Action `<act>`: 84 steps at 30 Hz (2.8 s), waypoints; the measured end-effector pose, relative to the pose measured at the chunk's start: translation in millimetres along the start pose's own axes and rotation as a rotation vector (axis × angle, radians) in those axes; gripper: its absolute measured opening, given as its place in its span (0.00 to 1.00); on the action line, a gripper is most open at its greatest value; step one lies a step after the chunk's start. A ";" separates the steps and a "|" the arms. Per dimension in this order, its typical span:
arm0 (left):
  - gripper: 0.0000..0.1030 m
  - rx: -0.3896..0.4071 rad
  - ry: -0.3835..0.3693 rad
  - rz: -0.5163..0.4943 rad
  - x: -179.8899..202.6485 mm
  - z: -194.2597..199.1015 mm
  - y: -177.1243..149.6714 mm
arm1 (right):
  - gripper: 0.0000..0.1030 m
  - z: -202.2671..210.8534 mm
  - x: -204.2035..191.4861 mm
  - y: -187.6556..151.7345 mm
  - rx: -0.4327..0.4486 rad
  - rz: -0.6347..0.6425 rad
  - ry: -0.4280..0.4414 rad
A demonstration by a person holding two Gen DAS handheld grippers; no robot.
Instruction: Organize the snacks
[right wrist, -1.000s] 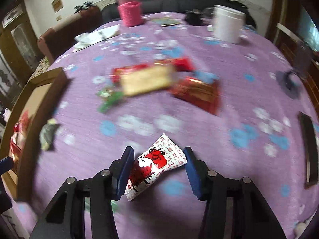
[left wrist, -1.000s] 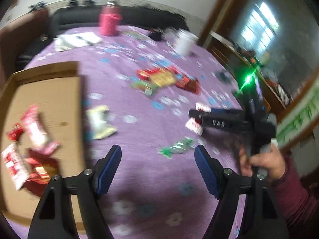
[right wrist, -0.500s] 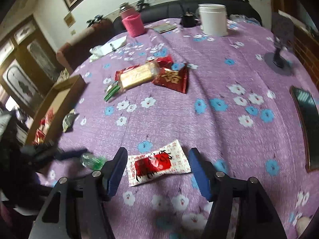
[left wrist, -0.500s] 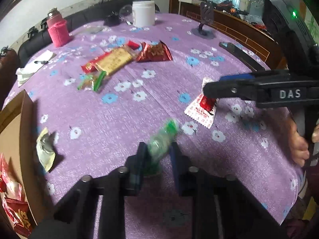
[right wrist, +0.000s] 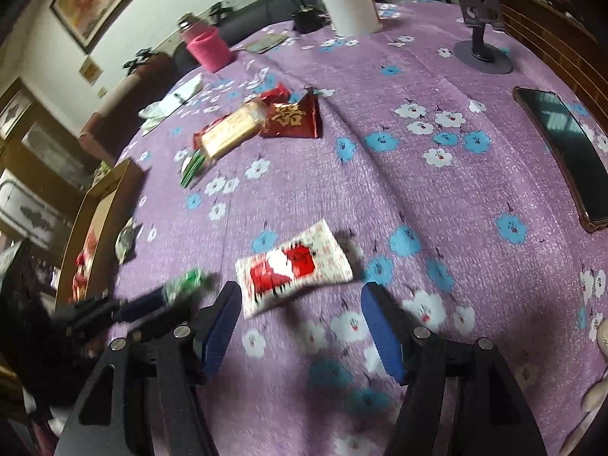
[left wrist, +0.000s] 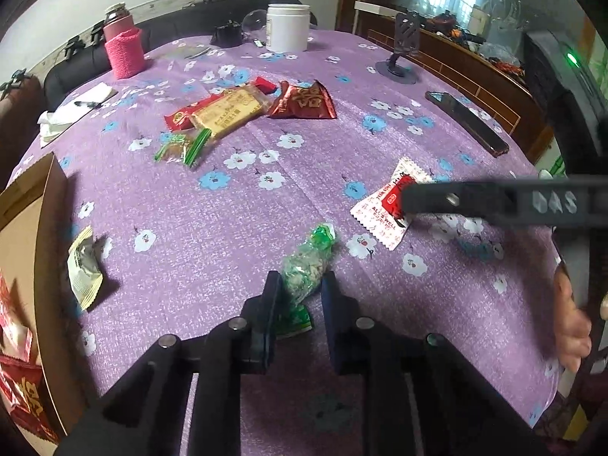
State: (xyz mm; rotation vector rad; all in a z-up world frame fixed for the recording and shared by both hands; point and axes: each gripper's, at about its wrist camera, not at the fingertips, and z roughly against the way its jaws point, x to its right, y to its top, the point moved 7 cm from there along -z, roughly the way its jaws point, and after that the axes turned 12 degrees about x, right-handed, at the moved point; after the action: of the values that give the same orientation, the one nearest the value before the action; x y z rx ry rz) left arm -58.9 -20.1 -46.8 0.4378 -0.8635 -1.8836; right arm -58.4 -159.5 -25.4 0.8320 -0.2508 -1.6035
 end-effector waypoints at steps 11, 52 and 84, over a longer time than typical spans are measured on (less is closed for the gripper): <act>0.17 0.085 0.014 0.159 -30.0 45.7 -3.2 | 0.78 -39.7 -42.9 8.7 0.006 0.181 -0.204; 0.18 0.197 0.259 0.632 -311.3 144.9 -26.2 | 0.39 -66.2 -297.5 19.4 -0.011 0.367 0.294; 0.69 0.351 0.232 0.559 -260.4 213.7 -11.8 | 0.59 -95.0 -164.6 106.9 0.095 0.233 0.063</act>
State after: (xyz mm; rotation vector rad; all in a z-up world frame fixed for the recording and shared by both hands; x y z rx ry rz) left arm -82.0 294.3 72.5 0.5481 -1.0338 -1.1497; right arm 82.9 -3.1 30.6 0.8910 -0.3675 -1.3534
